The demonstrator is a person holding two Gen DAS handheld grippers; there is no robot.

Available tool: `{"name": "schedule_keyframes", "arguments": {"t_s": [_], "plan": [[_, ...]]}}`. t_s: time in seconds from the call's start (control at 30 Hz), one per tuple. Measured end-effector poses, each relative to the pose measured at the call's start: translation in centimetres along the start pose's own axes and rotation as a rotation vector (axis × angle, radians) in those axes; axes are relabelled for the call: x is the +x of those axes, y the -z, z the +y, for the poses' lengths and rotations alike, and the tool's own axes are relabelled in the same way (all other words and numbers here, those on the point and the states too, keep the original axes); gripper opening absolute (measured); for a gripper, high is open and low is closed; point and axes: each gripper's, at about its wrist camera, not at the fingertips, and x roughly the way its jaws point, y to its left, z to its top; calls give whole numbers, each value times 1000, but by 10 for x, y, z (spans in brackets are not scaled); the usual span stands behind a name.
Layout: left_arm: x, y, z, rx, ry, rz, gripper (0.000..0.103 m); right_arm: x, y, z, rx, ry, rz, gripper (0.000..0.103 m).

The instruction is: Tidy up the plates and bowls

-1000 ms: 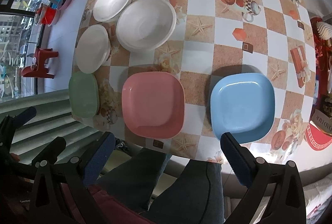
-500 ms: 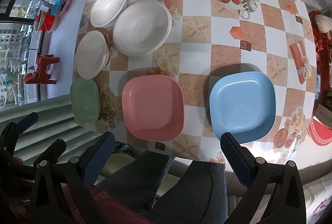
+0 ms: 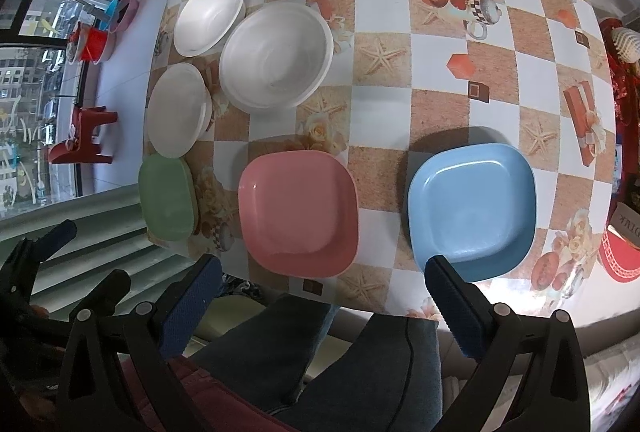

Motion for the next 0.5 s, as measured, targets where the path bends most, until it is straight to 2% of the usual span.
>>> {"name": "schedule_keyframes", "arguments": {"t_s": [0.2,0.5], "plan": [[3,-3,-2,10,-8,17,103,4,-3,-5,28,-10,20,102],[29,0,6,-28,52,95,103,14,4,-20,75,-20,43,102]]}}
